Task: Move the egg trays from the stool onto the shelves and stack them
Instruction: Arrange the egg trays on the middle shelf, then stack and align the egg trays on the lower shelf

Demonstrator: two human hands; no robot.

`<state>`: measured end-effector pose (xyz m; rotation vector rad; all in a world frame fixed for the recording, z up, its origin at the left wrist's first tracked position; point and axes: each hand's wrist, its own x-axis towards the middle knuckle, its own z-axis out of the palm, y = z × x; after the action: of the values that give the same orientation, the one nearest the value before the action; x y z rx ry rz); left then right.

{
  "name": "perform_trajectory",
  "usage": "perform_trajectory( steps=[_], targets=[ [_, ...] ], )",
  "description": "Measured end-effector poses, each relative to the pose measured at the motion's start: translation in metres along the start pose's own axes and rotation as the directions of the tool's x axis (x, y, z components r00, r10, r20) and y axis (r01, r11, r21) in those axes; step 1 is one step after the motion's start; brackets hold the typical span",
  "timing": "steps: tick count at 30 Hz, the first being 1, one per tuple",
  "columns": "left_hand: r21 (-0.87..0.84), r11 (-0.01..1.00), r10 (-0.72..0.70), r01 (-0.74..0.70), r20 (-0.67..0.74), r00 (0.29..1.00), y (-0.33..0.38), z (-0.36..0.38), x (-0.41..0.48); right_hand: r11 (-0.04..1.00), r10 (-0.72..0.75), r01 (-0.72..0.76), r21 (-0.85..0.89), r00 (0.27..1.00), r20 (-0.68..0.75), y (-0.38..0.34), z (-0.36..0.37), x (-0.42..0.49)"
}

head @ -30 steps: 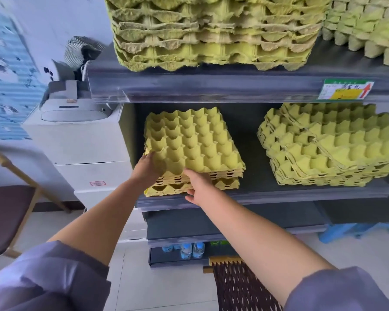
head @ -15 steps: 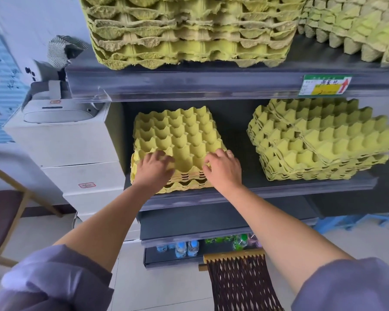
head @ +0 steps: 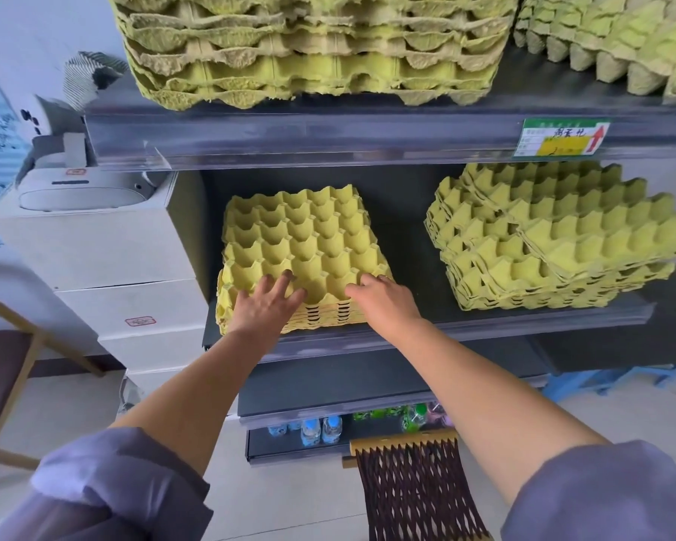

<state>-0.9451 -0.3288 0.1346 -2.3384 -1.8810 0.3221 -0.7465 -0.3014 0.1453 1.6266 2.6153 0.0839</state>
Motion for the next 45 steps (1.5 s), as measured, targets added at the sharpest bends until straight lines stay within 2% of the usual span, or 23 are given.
perform_trajectory(
  steps=[7, 11, 20, 25, 30, 37, 40, 45],
  targets=[
    [0.003, 1.0, 0.03, -0.03, 0.049, 0.998, -0.011, -0.009, 0.006, 0.998, -0.052, 0.049, 0.028, 0.995, 0.082, 0.0, -0.01, 0.003],
    [0.016, 0.999, 0.032, -0.034, 0.072, 0.997, -0.005, -0.026, 0.006, 0.999, -0.033, 0.031, 0.017, 0.995, 0.098, 0.006, -0.024, -0.001],
    [-0.031, 0.985, 0.162, -0.172, -0.21, 0.964, 0.068, -0.131, 0.022, 0.998, 0.025, -0.037, -0.057, 0.981, -0.194, 0.062, -0.095, -0.039],
    [-0.029, 0.97, 0.215, -0.242, -0.36, 0.908, 0.136, -0.182, 0.033, 0.992, 0.076, -0.099, -0.074, 0.962, -0.264, 0.121, -0.12, -0.08],
    [-0.07, 0.965, 0.2, -0.253, -0.427, 0.882, 0.209, -0.206, 0.044, 0.993, 0.081, -0.102, -0.066, 0.96, -0.268, 0.198, -0.129, -0.133],
    [-0.214, 0.954, 0.129, -0.21, -0.341, 0.931, 0.292, -0.224, 0.054, 0.988, 0.146, -0.153, -0.013, 0.962, -0.231, 0.303, -0.122, -0.185],
    [-0.228, 0.958, 0.111, -0.176, -0.269, 0.957, 0.309, -0.227, 0.062, 0.984, 0.179, -0.178, 0.021, 0.959, -0.221, 0.329, -0.117, -0.189],
    [-0.225, 0.961, 0.106, -0.161, -0.238, 0.966, 0.323, -0.233, 0.086, 0.985, 0.173, -0.163, 0.063, 0.96, -0.222, 0.355, -0.111, -0.179]
  ],
)
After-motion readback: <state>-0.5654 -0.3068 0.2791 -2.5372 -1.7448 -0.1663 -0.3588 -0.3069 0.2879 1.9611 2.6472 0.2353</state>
